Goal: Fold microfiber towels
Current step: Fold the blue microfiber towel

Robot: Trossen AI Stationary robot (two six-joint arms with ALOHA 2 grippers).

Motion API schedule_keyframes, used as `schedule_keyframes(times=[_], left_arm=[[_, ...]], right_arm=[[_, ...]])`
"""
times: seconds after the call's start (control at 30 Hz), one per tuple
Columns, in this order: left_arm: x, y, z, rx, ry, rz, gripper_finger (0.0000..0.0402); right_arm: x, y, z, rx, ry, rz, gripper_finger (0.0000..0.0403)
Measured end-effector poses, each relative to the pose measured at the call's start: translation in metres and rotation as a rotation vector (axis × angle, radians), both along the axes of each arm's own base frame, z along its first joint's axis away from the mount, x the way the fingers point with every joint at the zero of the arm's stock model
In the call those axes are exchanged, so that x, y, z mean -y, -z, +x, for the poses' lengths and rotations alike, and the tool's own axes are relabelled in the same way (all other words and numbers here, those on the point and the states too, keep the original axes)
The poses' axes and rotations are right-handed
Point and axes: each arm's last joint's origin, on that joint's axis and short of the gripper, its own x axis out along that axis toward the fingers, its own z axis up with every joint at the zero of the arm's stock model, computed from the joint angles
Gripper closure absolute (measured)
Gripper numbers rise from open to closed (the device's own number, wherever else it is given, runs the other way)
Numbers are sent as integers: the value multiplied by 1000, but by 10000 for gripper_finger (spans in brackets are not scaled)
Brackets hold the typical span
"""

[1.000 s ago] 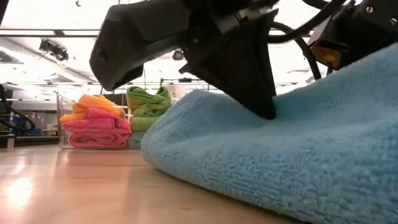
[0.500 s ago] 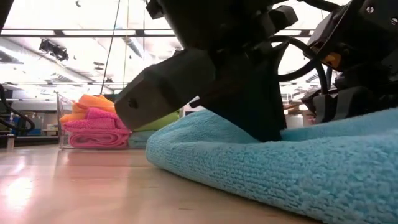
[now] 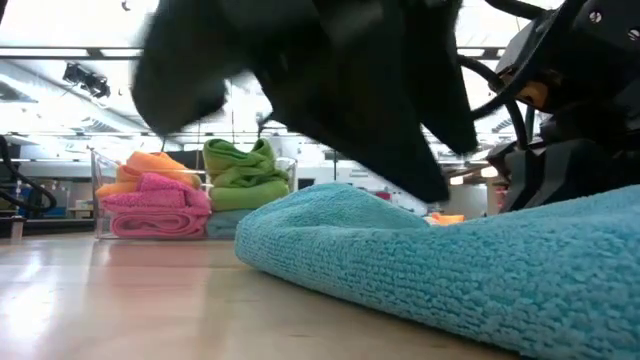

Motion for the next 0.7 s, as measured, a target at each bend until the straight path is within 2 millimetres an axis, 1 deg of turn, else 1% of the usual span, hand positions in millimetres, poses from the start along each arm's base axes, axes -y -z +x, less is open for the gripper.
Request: schedule_keyframes(times=[0.07, 0.17, 0.3, 0.4, 0.5, 0.57, 0.7], left_arm=[[3, -5, -6, -11, -9, -20, 198], [1, -5, -11, -53, -73, -68, 216], [-15, 2, -12, -97, -229, -116, 240], [-31, 12, -10, -127, -316, -144, 255], [-41, 21, -8, -151, -338, -178, 272], [-48, 31, -10, -175, -347, -171, 283], [-52, 39, -10, -159, -328, -169, 311]], right_arm=[[1, -6, -3, -7, 5, -6, 354], [3, -18, -6, -4, 15, -2, 354], [4, -27, -12, -11, 27, 5, 354], [-6, -36, -13, 53, -34, 22, 354], [-18, -41, -15, 108, -124, 22, 354], [-24, -43, -17, 125, -163, 29, 354], [-32, -44, -23, 118, -220, 42, 354]])
